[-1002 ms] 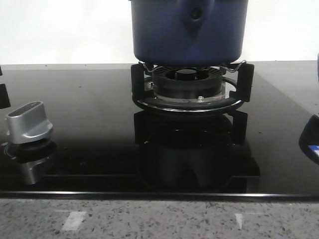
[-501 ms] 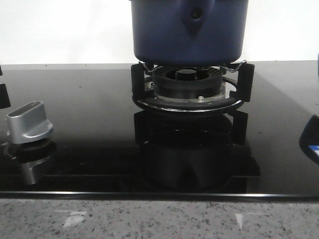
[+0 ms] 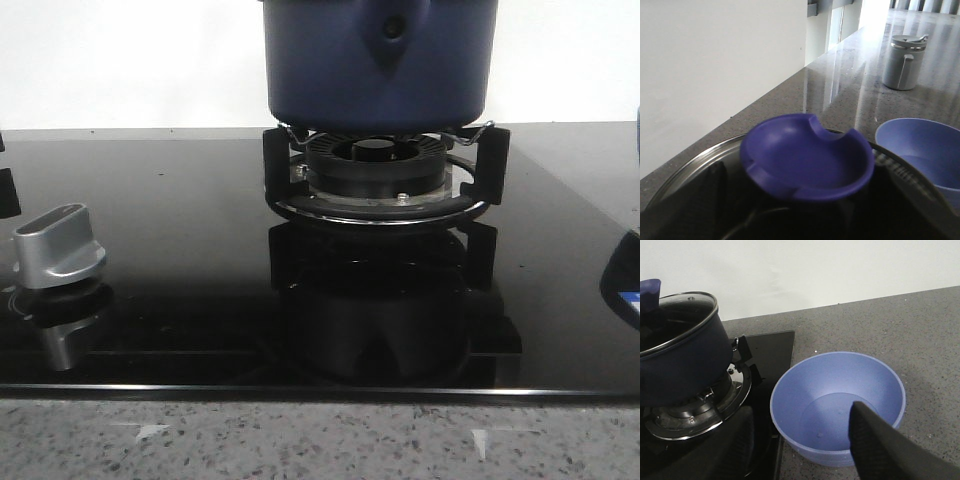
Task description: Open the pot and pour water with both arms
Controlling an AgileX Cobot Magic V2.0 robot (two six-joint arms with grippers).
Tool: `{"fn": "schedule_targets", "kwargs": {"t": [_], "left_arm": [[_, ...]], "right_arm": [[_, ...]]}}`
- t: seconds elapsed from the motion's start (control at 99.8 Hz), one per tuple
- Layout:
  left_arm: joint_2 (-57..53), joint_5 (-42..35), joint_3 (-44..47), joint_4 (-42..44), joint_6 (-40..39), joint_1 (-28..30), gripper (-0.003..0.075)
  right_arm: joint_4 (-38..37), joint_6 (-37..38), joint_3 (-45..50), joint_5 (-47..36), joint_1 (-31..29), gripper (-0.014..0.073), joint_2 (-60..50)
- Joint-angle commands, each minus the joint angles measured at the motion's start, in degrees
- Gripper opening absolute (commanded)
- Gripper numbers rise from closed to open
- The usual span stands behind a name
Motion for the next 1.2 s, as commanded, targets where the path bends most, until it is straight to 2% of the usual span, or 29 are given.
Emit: {"fn": "schedule_targets", "kwargs": {"t": [0.0, 0.391, 0.851, 0.941, 1.192], "left_arm": [[-2.7, 1.0, -2.3, -5.8, 0.1, -0.4, 0.0515], [-2.6, -1.0, -2.4, -5.8, 0.2, -3.2, 0.0515], [-2.5, -1.6, -2.4, -5.8, 0.2, -3.9, 0.0509], [-2.5, -2.0, -2.4, -5.8, 0.2, -4.3, 0.0463], [-2.5, -2.1, -2.4, -5.8, 0.2, -4.4, 0.0231]], "right_arm": [[0.5, -0.8, -1.3, -4.4, 0.0, 0.0381, 1.4], [0.5, -0.8, -1.3, -5.3, 0.0, 0.0381, 1.4], [0.5, -0.8, -1.3, -5.3, 0.0, 0.0381, 1.4], [0.5, -0.8, -1.3, -5.3, 0.0, 0.0381, 1.4], [0.5, -0.8, -1.3, -5.2, 0.0, 0.0381, 1.4]]}}
